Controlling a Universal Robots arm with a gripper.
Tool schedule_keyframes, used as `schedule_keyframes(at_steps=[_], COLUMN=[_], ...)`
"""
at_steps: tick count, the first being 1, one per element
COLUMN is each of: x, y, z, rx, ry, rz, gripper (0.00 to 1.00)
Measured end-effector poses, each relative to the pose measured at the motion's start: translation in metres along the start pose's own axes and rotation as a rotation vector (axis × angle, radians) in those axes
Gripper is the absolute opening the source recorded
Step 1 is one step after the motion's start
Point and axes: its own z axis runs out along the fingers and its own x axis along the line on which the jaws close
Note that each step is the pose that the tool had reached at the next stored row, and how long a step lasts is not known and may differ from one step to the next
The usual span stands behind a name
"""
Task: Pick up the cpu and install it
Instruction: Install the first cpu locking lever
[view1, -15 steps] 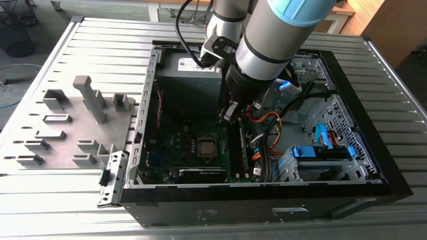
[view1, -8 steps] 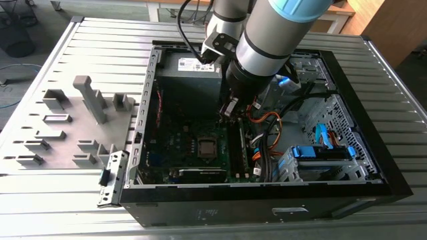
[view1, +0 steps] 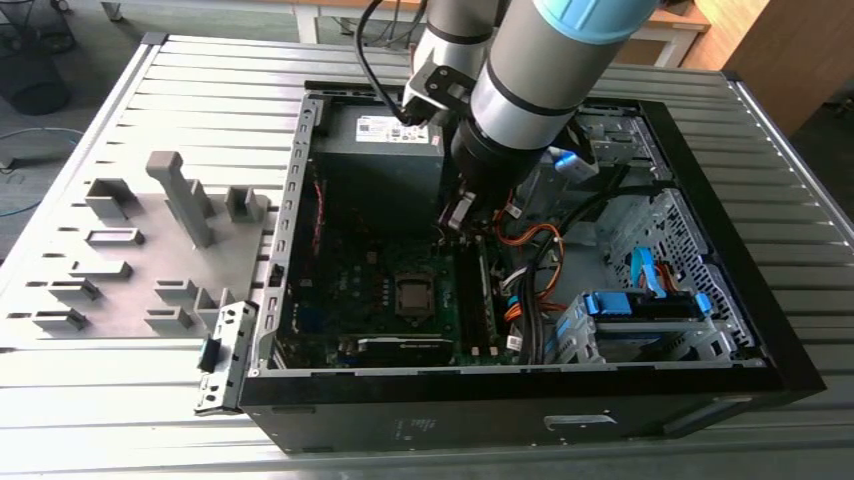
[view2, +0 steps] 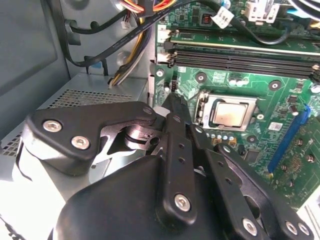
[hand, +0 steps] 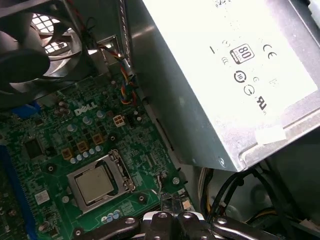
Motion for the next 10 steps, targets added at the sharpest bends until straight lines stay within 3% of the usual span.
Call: schedule_keyframes(at_steps=[10], x=[-0.0028], y=[0.0002], z=[0.0091], rx=[0.0003], ry=[-0.0002], rz=[0.000], gripper=[0.11])
